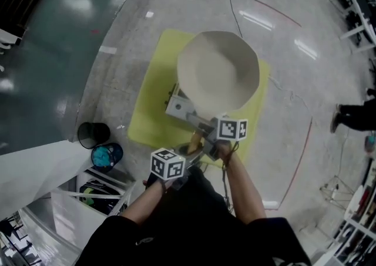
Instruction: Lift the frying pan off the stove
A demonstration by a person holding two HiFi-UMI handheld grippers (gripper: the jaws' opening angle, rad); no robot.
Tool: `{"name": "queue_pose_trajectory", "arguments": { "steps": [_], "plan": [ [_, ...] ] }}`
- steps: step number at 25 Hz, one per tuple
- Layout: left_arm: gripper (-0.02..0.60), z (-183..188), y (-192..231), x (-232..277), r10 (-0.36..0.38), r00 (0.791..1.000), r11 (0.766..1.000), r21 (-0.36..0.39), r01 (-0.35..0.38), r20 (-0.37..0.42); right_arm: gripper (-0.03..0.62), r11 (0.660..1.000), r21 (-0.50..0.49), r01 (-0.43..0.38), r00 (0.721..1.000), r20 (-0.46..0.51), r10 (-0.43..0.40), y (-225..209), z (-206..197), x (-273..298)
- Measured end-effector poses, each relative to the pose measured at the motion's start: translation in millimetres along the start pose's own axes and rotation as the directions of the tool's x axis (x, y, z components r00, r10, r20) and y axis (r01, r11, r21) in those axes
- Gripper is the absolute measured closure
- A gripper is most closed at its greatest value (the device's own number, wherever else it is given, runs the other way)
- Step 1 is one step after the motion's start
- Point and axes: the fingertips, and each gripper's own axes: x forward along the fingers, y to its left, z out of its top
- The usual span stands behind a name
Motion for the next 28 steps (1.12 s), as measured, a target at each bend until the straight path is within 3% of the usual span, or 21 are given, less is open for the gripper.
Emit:
{"name": "queue_pose_trajectory", "arguments": {
  "steps": [8,23,28],
  "plan": [
    [0.457,2,-41,-8,-0.018,0.999,0.998,0.065,0.015,0.047,0.356,0.995,-0.096,-0.026,0.999,0.029,0.029,42,5,-31],
    [0.456,-74,-111,-20,-0.033,0.997,0.993,0.114,0.026,0.068,0.349,0.992,-0.125,-0.015,1.000,0.023,0.018,72,-72,-100],
    [0.456,-77,-126,-30,-0.029,0.997,0.987,0.157,0.018,0.070,0.345,0.988,-0.149,-0.030,0.998,0.047,0.037,90,-78,-110]
  ]
}}
